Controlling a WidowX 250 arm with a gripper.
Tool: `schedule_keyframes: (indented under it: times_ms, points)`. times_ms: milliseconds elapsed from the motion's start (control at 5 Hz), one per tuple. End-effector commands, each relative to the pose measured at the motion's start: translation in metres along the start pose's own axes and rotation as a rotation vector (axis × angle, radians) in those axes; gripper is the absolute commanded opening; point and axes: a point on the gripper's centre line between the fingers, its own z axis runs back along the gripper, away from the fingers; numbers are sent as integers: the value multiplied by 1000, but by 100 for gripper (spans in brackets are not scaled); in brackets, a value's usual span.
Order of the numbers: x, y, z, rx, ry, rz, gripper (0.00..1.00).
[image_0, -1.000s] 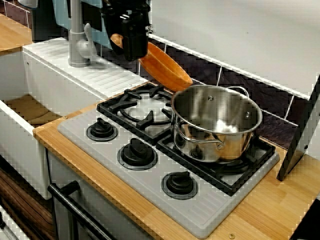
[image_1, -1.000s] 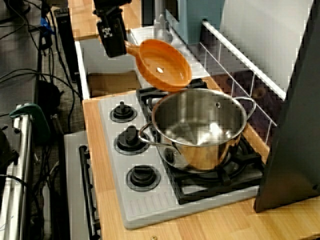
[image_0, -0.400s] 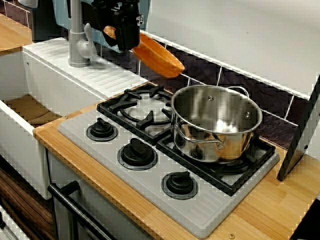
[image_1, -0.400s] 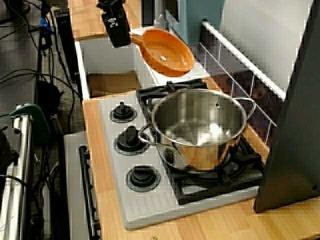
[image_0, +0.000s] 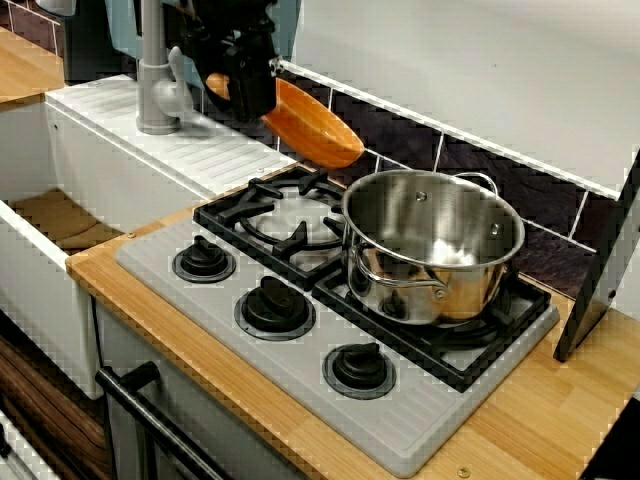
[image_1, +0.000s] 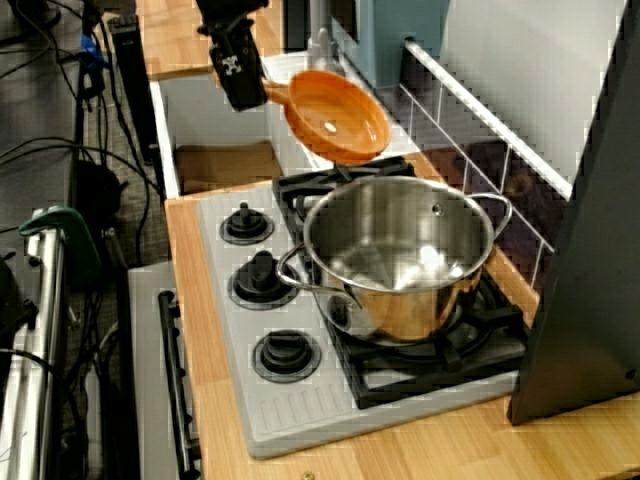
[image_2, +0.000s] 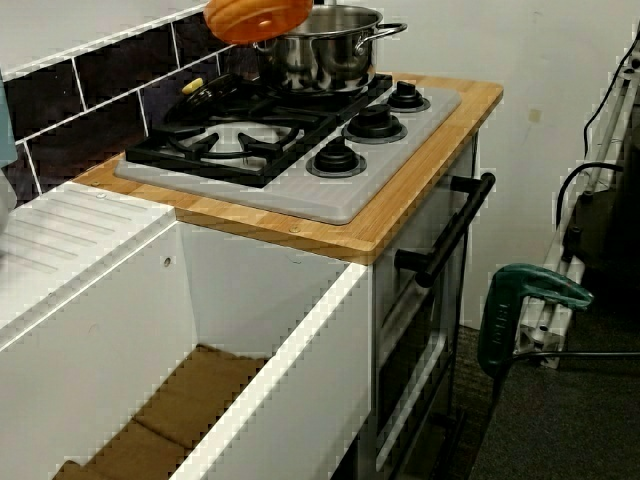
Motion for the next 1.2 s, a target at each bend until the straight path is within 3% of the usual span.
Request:
schedule_keyframes:
  times_ms: [0, 600, 1000]
  points:
    - [-3, 6, -12, 30, -31, -1, 0]
    - [-12, 5, -28, 35, -11, -10, 0]
    - [-3, 11, -33, 32, -8, -5, 0]
